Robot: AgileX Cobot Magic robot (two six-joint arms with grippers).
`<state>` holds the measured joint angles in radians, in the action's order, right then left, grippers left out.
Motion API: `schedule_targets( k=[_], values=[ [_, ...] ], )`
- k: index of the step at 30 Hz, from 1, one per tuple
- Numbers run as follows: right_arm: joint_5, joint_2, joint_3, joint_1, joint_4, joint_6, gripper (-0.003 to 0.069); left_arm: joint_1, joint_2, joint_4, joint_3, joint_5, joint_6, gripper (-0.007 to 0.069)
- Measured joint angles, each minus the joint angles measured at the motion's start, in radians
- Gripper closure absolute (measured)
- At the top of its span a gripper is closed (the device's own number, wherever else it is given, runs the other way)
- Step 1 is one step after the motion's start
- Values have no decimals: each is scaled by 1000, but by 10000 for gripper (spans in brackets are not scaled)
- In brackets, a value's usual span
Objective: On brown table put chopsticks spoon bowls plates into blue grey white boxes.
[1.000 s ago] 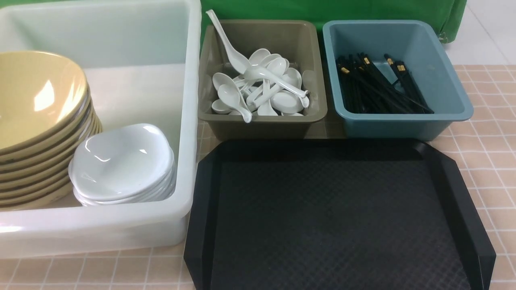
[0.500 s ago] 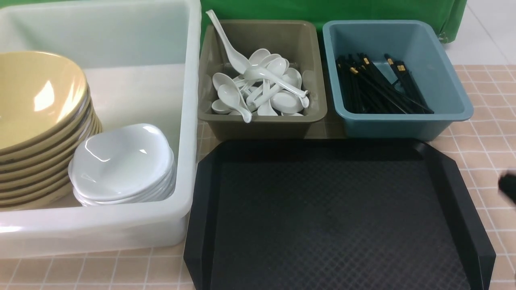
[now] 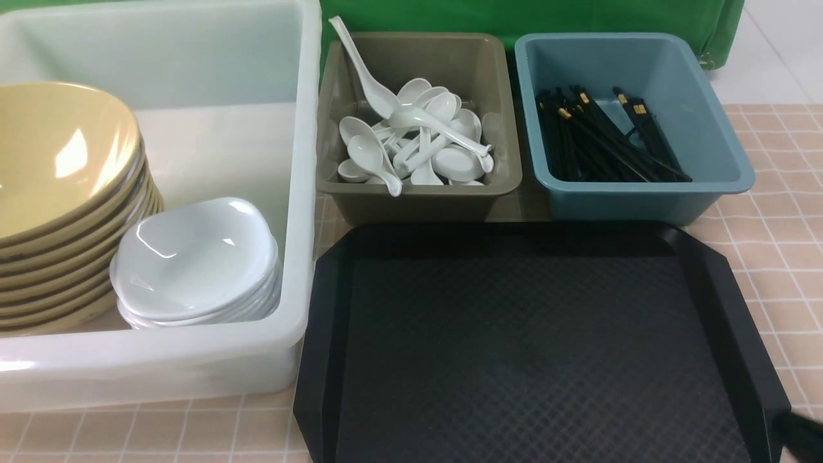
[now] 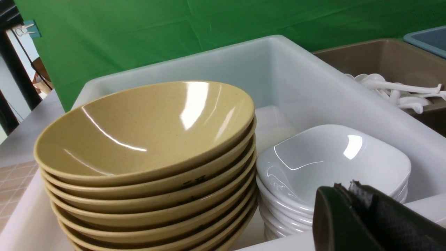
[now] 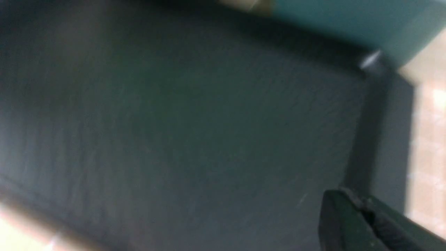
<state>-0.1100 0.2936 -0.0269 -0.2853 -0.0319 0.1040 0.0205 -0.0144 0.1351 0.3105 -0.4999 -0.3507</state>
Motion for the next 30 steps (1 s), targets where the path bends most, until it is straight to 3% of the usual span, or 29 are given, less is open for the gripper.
schedule_targets(
  k=[5, 10, 13, 20, 30],
  values=[
    [-69, -253, 0, 172, 0, -8, 621, 0, 0, 0, 0, -1, 0, 617],
    [-164, -304, 0, 284, 0, -91, 621, 0, 0, 1, 0, -2, 0, 617],
    [-196, -304, -1, 294, 1, -129, 620, -1, 0, 5, 0, -3, 0, 617],
    [-200, -305, -1, 294, 6, -29, 616, -1, 0, 6, 0, -3, 0, 617],
    [-200, -305, -1, 294, 7, -19, 610, -1, 0, 9, 0, -3, 3, 617]
  ],
)
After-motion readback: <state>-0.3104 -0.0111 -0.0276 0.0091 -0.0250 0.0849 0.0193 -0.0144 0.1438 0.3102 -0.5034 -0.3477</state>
